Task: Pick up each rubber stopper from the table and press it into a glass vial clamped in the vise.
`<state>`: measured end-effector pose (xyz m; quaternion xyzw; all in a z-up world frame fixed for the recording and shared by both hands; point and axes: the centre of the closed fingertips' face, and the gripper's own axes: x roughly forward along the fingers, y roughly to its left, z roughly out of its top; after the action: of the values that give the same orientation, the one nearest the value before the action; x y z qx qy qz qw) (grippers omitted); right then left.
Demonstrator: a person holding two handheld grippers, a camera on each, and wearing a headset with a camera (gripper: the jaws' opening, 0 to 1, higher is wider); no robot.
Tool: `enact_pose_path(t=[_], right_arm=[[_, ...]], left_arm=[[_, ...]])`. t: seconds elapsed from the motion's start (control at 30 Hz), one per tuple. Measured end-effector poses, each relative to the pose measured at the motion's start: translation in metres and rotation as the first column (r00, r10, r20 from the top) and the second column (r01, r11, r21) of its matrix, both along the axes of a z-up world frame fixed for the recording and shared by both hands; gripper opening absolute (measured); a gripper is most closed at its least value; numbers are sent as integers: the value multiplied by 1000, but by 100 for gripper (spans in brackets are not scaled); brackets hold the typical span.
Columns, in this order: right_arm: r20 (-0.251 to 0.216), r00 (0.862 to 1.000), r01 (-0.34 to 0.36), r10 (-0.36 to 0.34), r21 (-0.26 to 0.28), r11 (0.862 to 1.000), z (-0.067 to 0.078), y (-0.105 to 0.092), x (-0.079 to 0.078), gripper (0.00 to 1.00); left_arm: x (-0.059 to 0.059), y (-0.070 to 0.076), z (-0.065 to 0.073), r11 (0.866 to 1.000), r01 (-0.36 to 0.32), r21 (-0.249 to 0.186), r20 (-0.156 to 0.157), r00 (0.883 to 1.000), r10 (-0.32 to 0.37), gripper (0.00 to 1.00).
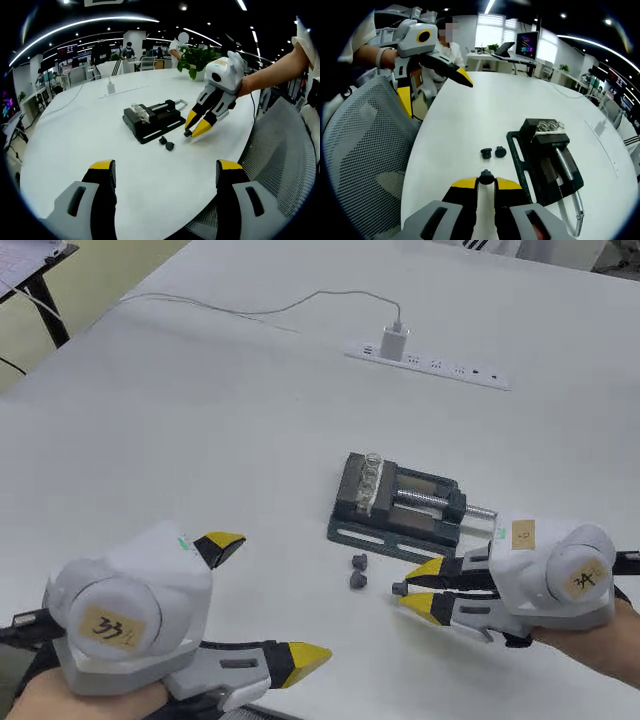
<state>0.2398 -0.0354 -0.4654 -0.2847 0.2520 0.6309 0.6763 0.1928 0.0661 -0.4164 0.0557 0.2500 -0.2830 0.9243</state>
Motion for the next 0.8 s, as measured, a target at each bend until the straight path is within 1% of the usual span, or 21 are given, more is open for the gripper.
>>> enact_pose_path(t=[0.17, 0.23, 0.3, 0.4, 0.5, 0.6, 0.63, 0.77, 0.8], right_arm=[[-5, 1000, 7, -7, 0, 1000, 11, -10, -6, 9], [9, 1000, 5, -5, 15, 1000, 19, -12, -8, 9], [24, 1000, 13, -14, 23, 1000, 26, -14, -9, 9], [18, 999, 28, -29, 35, 999, 36, -16, -10, 9], [31, 999, 35, -36, 45, 998, 47, -17, -12, 9], [32, 999, 36, -38, 56, 998, 56, -17, -14, 9], [28, 999, 35, -36, 56, 998, 59, -17, -16, 9], [44, 999, 8, -10, 37, 999, 62, -16, -22, 9], [52, 999, -1, -1, 31, 1000, 63, -15, -24, 9]], left_arm=[[7, -10, 2, 999, 36, 9, 10, 999, -36, 78], [11, -13, 3, 999, 44, 21, 15, 999, -44, 79], [13, -18, 4, 998, 63, 24, 21, 998, -63, 79], [17, -23, 2, 996, 80, 34, 23, 996, -81, 78], [21, -29, 2, 993, 109, 53, 28, 994, -110, 77], [25, -36, 5, 988, 140, 62, 40, 989, -143, 76], [26, -40, 6, 984, 161, 71, 44, 985, -165, 74], [27, -47, 6, 971, 213, 108, 48, 975, -219, 70], [28, -50, 7, 967, 229, 115, 53, 970, -236, 68]])
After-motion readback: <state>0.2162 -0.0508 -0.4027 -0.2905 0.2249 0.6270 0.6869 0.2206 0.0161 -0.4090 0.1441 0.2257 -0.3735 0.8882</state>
